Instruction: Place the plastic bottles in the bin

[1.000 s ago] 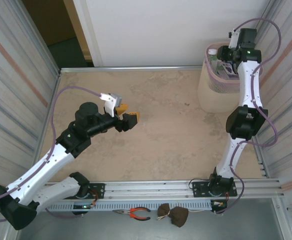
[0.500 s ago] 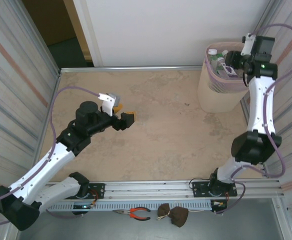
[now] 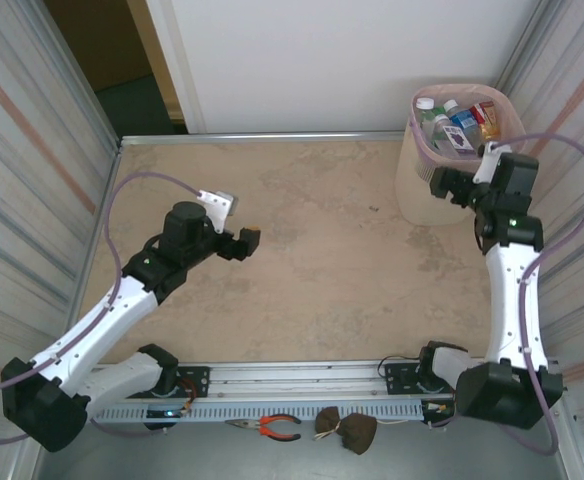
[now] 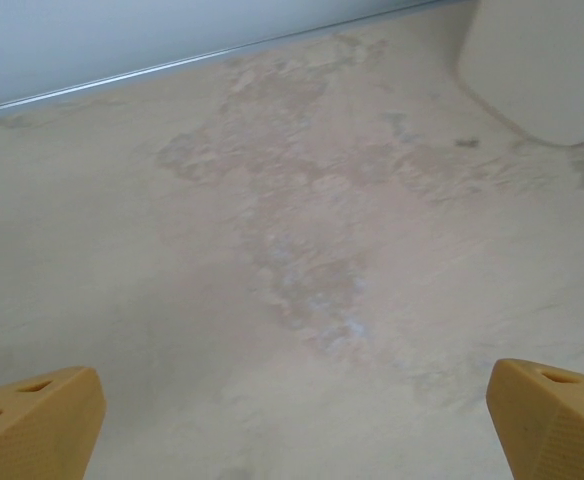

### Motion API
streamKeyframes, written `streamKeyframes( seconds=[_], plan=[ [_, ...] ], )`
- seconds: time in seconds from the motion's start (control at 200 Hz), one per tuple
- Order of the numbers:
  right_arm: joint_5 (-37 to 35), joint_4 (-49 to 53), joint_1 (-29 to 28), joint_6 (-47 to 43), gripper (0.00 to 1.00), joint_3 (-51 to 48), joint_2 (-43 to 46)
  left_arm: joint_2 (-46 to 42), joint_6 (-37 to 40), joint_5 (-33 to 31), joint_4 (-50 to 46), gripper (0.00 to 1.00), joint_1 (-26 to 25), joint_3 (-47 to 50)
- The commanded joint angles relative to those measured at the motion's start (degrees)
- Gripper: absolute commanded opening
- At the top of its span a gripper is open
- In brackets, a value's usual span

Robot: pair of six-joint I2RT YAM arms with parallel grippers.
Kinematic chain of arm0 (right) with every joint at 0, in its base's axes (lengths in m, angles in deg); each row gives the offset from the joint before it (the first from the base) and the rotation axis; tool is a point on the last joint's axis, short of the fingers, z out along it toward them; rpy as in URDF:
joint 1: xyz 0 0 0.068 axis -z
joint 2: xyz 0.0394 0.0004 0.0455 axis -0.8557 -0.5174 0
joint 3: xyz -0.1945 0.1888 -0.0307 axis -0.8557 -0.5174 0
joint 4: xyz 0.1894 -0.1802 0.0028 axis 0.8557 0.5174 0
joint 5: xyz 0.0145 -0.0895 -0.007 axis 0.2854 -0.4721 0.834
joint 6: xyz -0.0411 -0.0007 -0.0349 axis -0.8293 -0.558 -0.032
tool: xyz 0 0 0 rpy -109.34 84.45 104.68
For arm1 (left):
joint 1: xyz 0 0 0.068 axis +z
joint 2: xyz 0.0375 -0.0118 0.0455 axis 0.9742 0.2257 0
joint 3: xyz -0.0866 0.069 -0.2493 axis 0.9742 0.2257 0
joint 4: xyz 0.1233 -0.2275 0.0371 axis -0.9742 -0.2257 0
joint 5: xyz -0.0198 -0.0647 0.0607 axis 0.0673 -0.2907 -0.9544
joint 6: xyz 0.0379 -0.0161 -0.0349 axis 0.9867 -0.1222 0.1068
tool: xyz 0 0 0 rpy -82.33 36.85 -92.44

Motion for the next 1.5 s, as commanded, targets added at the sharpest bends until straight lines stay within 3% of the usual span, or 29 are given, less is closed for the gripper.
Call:
streamKeyframes(
  seconds=[0.0, 0.245, 0.371, 0.406, 0.476, 0.666, 0.847, 0.922, 1.012, 1.167, 1.247, 1.297, 1.498],
  plan=[
    [-1.34, -6.55, -0.88, 1.97, 0.99, -8.28, 3.04, -1.88, 3.30, -8.44, 0.35, 0.99, 1.40, 3.53],
    [-3.66, -27.08, -1.57, 2.03, 0.99, -30.01, 1.78, -5.33, 3.19, -14.45, 10.44, 0.99, 7.25, 14.79],
    [-6.98, -39.09, -1.92, 3.17, 0.99, -37.89, -1.32, -3.60, 0.71, -14.18, 15.32, 0.99, 13.51, 19.95],
    [-7.87, -42.63, -1.99, 3.95, 0.99, -39.97, -2.35, -2.71, -1.33, -13.26, 11.75, 0.99, 16.03, 18.25],
    [-9.43, -49.80, -2.55, 4.61, 0.99, -43.30, -4.99, -1.24, 0.44, -11.42, 14.51, 0.99, 18.52, 18.66],
    [-10.35, -61.74, -5.17, 3.76, 0.99, -45.18, -11.12, 2.82, 9.26, -12.56, 38.05, 0.99, 20.08, 27.86],
    [-8.56, -72.25, -5.96, 3.52, 0.99, -44.99, -17.91, 9.99, 9.80, -4.86, 52.49, 0.99, 25.31, 30.84],
    [-7.58, -72.57, -6.03, 3.13, 0.99, -43.97, -20.64, 13.66, 9.00, -0.87, 59.50, 0.99, 27.52, 31.50],
    [-7.08, -75.33, -7.37, 1.23, 0.99, -44.13, -23.21, 17.81, 6.88, 4.77, 59.37, 0.99, 30.33, 28.61],
    [-6.38, -76.08, -8.07, 0.22, 0.99, -43.26, -26.16, 26.75, 7.65, 8.59, 64.03, 0.99, 30.60, 26.65],
    [-8.55, -75.36, -9.33, -0.62, 0.99, -42.69, -26.53, 30.04, 8.31, 9.97, 65.85, 0.99, 30.71, 25.74],
    [-9.00, -75.58, -9.57, -0.76, 0.99, -42.69, -26.56, 29.79, 8.70, 11.17, 62.08, 0.99, 30.67, 23.93],
    [-8.73, -75.18, -9.32, -0.58, 0.99, -42.56, -26.49, 30.10, 7.85, 9.05, 60.13, 0.99, 30.60, 23.05]
  ],
)
